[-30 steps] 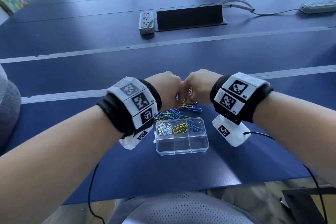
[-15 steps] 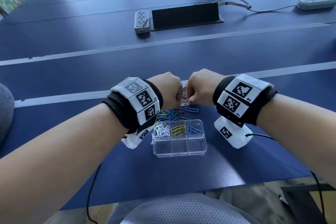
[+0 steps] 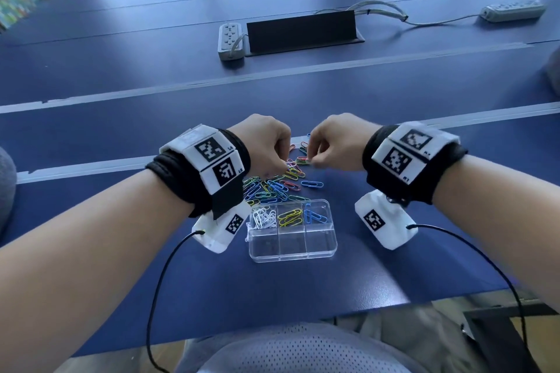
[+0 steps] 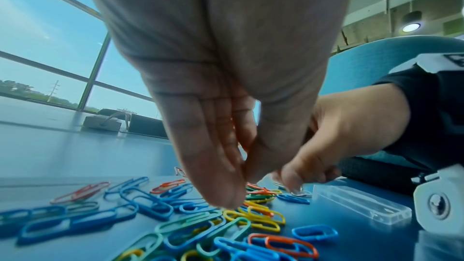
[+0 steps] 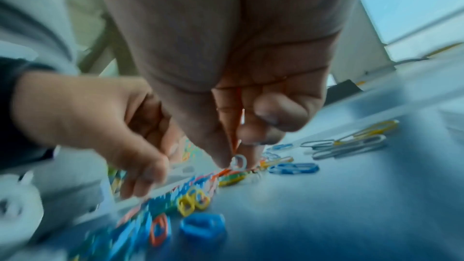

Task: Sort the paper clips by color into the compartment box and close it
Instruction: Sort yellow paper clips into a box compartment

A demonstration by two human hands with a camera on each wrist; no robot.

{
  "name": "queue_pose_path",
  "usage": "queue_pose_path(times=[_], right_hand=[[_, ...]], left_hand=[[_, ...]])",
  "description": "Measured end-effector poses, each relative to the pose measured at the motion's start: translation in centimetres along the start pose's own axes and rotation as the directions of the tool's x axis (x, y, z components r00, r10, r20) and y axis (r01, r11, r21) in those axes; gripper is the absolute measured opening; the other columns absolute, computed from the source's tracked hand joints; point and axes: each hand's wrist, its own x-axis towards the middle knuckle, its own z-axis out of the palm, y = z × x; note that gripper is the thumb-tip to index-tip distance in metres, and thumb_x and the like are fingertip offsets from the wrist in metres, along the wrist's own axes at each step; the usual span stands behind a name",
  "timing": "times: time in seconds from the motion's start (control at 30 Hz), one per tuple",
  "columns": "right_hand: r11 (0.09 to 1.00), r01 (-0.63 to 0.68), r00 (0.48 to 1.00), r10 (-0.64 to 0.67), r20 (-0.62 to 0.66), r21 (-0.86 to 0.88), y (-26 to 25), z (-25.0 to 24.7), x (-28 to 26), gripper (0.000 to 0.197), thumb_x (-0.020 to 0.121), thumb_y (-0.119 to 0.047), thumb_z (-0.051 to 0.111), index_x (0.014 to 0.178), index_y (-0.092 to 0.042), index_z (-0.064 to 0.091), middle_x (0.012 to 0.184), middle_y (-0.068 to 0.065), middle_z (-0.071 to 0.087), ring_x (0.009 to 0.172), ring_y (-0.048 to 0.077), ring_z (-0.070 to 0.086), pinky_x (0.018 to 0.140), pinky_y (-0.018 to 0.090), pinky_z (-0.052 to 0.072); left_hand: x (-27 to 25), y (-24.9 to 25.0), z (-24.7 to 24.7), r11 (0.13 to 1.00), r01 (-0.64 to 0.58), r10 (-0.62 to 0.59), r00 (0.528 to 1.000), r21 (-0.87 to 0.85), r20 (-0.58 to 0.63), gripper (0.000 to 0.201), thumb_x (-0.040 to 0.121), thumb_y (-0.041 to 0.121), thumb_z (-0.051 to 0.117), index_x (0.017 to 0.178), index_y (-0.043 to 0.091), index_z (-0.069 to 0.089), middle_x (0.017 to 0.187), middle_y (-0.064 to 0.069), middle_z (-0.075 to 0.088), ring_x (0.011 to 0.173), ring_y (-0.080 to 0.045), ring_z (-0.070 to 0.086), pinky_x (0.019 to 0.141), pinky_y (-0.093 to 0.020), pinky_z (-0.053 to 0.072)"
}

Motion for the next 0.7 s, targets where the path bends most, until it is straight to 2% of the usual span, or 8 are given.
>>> queue_pose_path(times=[0.1,0.17,0.27,0.33,0.4,0.5,0.6,0.7], right_hand=[[0.972,-0.075,0.996,0.085,-0.037,0.222,1.4,-1.3,0.6,0.023,0.086,-0.009,0.055,0.095,-0.026,0.067,0.068,-0.001,0.059,0.055,0.013,0.053,0.058,0.022,0.046],[0.899,-0.152,0.985,0.172,-0.013,0.412,2.3,-2.0,0.8,0.028,0.085,0.003,0.047,0.087,-0.017,0.067,0.064,0.007,0.053,0.053,0.019,0.051,0.056,0.025,0.051],[0.715,-0.223,0.958,0.287,0.013,0.662,3.3,-2.5,0.7,0.026,0.084,0.007,0.046,0.07,-0.009,0.061,0.062,0.01,0.048,0.054,0.021,0.051,0.049,0.021,0.055],[0.655,-0.245,0.943,0.333,0.018,0.715,3.7,-2.3,0.8,0.024,0.088,0.004,0.046,0.068,-0.008,0.054,0.063,0.01,0.048,0.052,0.019,0.049,0.04,0.017,0.049],[0.702,-0.272,0.932,0.362,-0.001,0.658,4.0,-2.0,0.8,0.026,0.089,0.0,0.041,0.068,-0.013,0.049,0.063,0.008,0.048,0.049,0.018,0.043,0.041,0.018,0.04],[0.78,-0.317,0.94,0.335,0.067,0.539,4.2,-1.8,0.8,0.023,0.087,-0.002,0.041,0.068,-0.013,0.047,0.061,0.006,0.043,0.049,0.018,0.033,0.048,0.02,0.026],[0.938,-0.3,0.953,0.289,0.089,0.173,3.9,-1.4,0.0,0.011,0.086,-0.018,0.053,0.079,-0.015,0.061,0.071,0.004,0.055,0.062,0.021,0.048,0.056,0.025,0.04],[0.968,-0.226,0.974,0.228,0.004,-0.108,3.4,-0.9,-0.8,0.002,0.08,-0.024,0.066,0.079,-0.023,0.066,0.09,0.0,0.065,0.091,0.021,0.06,0.077,0.026,0.048]], left_hand=[[0.3,-0.5,0.1,0.998,0.004,-0.002,1.0,-0.066,0.025,0.027,0.077,0.004,0.055,0.097,0.021,0.063,0.056,0.008,0.062,0.046,0.003,0.054,0.072,-0.024,0.053],[0.5,-0.5,0.1,0.995,0.005,0.0,0.999,-0.099,0.045,0.036,0.082,0.004,0.049,0.109,0.024,0.063,0.062,0.006,0.063,0.048,0.002,0.057,0.072,-0.021,0.051],[0.6,-0.4,0.1,0.988,0.039,-0.036,0.999,-0.147,0.028,0.03,0.084,0.008,0.043,0.095,0.025,0.065,0.068,0.0,0.066,0.064,-0.019,0.067,0.067,-0.021,0.051],[0.8,-0.3,0.1,0.983,0.069,-0.067,0.998,-0.17,0.018,0.023,0.084,0.01,0.042,0.079,0.024,0.059,0.077,-0.011,0.07,0.069,-0.026,0.07,0.072,-0.027,0.054],[1.2,-0.3,0.3,0.977,0.105,-0.102,0.994,-0.185,0.028,0.02,0.085,0.01,0.041,0.071,0.022,0.05,0.069,-0.01,0.067,0.059,-0.025,0.066,0.07,-0.027,0.053],[2.0,-0.1,0.2,0.955,0.163,-0.15,0.986,-0.247,0.071,0.025,0.087,0.006,0.034,0.067,0.016,0.045,0.053,-0.008,0.053,0.034,-0.014,0.051,0.049,-0.02,0.044],[2.4,0.3,-0.4,0.907,0.216,-0.176,0.974,-0.361,0.141,0.028,0.08,-0.003,0.033,0.058,0.011,0.039,0.051,-0.01,0.035,0.027,-0.016,0.032,0.035,-0.012,0.031],[2.6,0.2,-0.8,0.861,0.282,-0.237,0.959,-0.423,0.157,0.031,0.079,0.0,0.034,0.05,0.012,0.036,0.052,-0.009,0.029,0.038,-0.014,0.024,0.047,-0.013,0.026]])
